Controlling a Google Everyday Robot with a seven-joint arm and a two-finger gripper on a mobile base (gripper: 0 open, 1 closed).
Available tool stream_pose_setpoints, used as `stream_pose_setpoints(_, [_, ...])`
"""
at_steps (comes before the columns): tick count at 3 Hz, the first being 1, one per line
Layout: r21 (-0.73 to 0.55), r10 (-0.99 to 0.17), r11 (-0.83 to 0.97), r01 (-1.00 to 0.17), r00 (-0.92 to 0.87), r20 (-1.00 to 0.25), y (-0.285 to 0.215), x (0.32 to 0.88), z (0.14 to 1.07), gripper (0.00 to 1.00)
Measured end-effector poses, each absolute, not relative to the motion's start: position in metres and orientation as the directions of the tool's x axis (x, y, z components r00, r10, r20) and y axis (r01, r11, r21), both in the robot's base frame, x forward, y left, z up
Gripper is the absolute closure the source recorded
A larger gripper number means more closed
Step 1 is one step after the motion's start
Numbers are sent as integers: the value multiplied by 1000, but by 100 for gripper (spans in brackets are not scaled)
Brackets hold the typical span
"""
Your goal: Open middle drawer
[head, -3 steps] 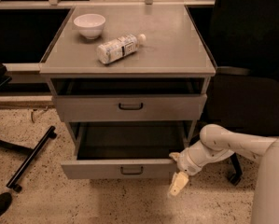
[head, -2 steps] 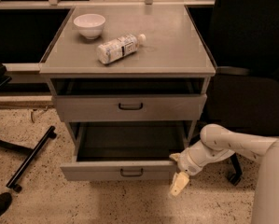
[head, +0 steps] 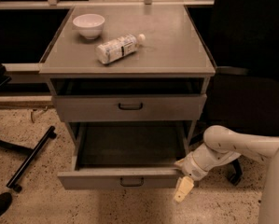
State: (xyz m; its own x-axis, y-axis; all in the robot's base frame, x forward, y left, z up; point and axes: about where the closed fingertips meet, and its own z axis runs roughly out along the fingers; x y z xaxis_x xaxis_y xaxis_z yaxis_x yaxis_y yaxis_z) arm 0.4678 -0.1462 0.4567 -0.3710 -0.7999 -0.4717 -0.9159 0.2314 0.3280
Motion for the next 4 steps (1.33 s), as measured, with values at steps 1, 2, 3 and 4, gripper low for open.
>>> stream_pose_setpoints(1, [403, -790, 296, -866, -459, -406, -156, 425, 469, 0])
stream_pose_setpoints(2, [403, -790, 296, -866, -459, -406, -156, 425, 469, 0])
stream_pose_setpoints(3, [355, -798, 273, -894, -417, -435, -145, 437, 481, 0])
stream_pose_setpoints(4, [325, -803, 249, -912, -383, -457, -135, 445, 486, 0])
